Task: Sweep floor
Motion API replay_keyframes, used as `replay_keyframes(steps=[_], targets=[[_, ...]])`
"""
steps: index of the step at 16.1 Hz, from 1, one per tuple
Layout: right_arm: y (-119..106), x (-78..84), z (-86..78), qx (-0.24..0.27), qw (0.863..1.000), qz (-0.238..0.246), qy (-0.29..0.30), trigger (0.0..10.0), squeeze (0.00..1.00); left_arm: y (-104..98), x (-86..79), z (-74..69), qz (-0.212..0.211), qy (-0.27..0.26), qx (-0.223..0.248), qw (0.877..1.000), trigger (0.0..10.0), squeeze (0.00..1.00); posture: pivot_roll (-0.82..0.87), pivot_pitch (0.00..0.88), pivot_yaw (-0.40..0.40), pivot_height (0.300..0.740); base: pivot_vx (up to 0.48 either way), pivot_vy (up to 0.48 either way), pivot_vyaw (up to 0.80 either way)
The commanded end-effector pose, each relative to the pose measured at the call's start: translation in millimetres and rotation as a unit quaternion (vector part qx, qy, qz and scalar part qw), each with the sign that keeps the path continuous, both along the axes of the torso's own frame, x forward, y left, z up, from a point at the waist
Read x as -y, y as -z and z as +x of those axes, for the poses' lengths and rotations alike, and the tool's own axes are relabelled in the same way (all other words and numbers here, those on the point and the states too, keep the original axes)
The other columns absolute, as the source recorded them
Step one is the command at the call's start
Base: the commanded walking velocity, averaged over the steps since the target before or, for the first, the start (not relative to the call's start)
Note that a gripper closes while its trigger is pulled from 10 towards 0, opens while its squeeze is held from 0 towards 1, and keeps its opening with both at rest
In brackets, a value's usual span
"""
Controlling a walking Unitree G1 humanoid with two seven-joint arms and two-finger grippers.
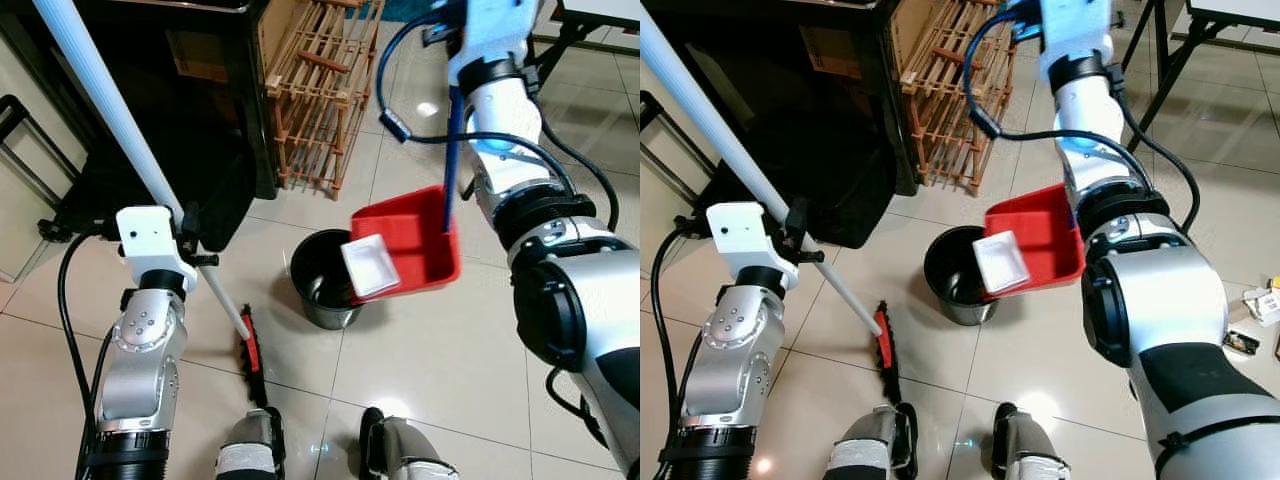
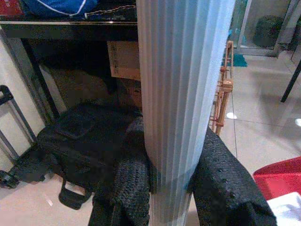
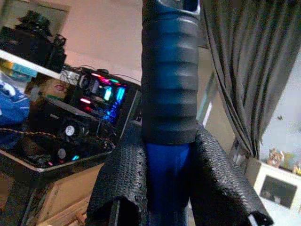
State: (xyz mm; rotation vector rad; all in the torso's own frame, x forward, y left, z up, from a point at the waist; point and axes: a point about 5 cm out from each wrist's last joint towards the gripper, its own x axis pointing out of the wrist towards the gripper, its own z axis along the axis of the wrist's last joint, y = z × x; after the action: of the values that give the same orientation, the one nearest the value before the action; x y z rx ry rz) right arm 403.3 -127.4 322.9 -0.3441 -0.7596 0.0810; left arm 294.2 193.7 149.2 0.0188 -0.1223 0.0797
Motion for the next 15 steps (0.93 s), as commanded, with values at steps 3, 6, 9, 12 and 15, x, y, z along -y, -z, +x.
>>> replay_keyframes(steps=[3,6,9,12,15], targets=[[-10.3,-4.1,-6.1,0.048,0.998,-0.038,-0.003,10.0,0.00,-8.6,0.4,-1.4,0.003,0.001,0.022,1.000,10.0,0.00,0.12,0.190,0.014,0.740,0.000,0.000,0.00],[-9.6,-1.2,-3.8,0.030,1.000,-0.001,-0.007,10.0,0.00,-8.5,0.6,-1.2,0.003,0.000,0.022,1.000,10.0,0.00,0.12,0.190,0.011,0.740,0.000,0.000,0.00],[-9.4,-1.5,-3.7,0.029,1.000,-0.002,-0.008,10.0,0.00,-8.5,0.4,-1.3,0.003,0.000,0.023,1.000,10.0,0.00,0.12,0.193,0.011,0.740,0.000,0.000,0.00],[-9.1,-1.7,-4.0,0.034,0.999,-0.014,-0.001,10.0,0.00,-8.7,1.1,-1.3,0.001,0.000,0.023,1.000,10.0,0.00,0.12,0.192,0.010,0.740,0.000,0.000,0.00],[-6.2,-9.2,-6.1,0.045,0.998,-0.050,-0.007,10.0,0.00,-8.4,1.6,-1.2,0.001,0.000,0.023,1.000,10.0,0.00,0.12,0.191,0.008,0.740,0.000,0.000,0.00]])
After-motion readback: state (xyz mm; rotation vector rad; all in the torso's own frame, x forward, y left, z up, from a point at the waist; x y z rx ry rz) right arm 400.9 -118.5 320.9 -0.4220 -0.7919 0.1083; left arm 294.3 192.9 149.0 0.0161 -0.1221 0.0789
